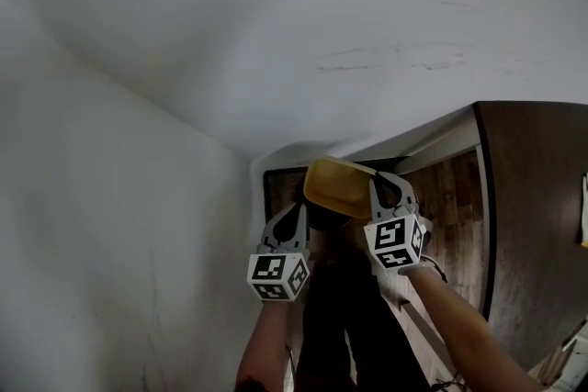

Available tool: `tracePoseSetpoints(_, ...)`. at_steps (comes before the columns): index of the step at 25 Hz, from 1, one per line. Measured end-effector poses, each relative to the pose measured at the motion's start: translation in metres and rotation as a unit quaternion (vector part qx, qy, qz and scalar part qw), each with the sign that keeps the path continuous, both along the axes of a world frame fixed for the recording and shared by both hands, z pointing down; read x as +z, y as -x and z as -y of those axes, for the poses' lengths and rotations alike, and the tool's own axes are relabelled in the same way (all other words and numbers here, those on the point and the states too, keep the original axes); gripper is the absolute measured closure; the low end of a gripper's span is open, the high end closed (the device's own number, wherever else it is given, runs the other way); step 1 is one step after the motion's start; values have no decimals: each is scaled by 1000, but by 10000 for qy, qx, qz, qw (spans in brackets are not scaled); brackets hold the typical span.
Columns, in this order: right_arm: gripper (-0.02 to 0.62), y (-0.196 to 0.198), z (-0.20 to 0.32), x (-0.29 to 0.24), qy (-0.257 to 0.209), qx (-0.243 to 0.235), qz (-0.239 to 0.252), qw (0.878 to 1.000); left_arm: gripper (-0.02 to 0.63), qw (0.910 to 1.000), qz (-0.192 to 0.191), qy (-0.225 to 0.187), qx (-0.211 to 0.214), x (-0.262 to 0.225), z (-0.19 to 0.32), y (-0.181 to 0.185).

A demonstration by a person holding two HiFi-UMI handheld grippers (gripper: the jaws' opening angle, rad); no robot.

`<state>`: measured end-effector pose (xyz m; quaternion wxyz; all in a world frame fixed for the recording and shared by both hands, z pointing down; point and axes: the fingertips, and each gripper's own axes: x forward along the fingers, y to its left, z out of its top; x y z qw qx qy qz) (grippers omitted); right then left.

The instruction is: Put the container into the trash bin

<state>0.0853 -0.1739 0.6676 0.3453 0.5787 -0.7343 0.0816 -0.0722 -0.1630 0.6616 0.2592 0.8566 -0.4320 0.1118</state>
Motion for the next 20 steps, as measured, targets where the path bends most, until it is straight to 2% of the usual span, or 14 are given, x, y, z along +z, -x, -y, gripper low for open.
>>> tracePoseSetpoints(12,565,14,-5,71,500,-289,-239,9980,586,9996,146,107,227,40,7,-4)
tracePoseSetpoints(20,557,19,-4,115,974,-356,-210,9944,586,9985,259,143,462,58,8,-10)
